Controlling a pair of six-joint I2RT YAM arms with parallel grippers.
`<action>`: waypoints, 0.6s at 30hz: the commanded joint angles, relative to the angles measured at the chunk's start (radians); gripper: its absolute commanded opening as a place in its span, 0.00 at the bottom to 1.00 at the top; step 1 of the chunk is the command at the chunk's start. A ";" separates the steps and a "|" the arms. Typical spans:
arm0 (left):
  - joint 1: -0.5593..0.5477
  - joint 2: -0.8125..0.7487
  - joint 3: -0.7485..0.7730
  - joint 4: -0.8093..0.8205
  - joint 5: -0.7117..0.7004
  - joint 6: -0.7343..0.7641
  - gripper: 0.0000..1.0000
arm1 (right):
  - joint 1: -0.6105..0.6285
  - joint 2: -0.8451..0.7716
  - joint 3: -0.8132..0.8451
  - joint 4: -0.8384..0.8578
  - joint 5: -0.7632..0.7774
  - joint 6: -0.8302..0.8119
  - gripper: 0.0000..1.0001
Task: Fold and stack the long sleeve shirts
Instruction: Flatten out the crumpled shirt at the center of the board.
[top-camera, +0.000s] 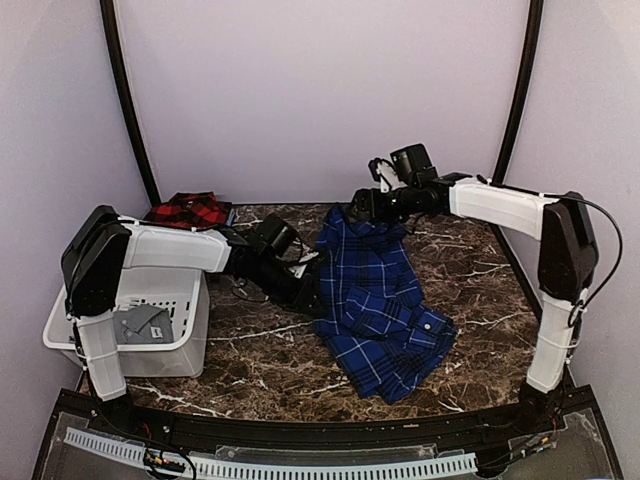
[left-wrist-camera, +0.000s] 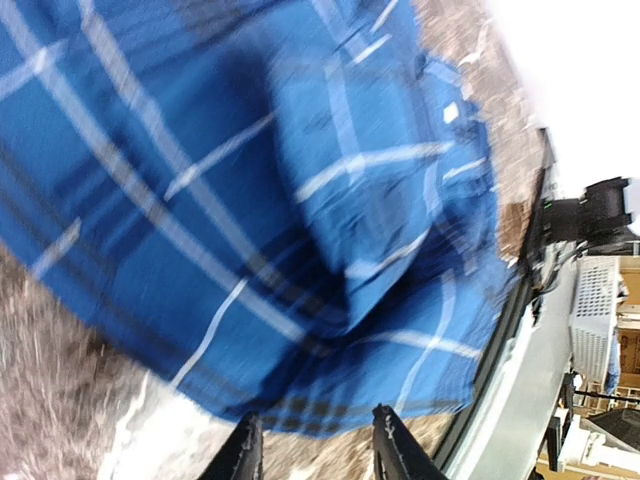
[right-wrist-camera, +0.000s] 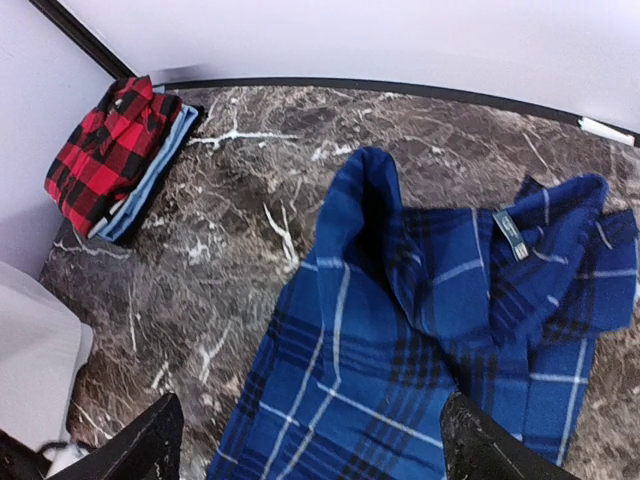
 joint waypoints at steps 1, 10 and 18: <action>-0.014 -0.004 0.088 0.017 0.049 -0.011 0.37 | 0.023 -0.130 -0.251 0.042 0.026 -0.027 0.85; -0.051 0.115 0.218 0.050 -0.044 -0.021 0.58 | 0.052 -0.335 -0.557 0.048 0.171 0.059 0.85; -0.055 0.275 0.377 0.034 -0.058 -0.039 0.60 | 0.027 -0.459 -0.680 0.045 0.251 0.121 0.85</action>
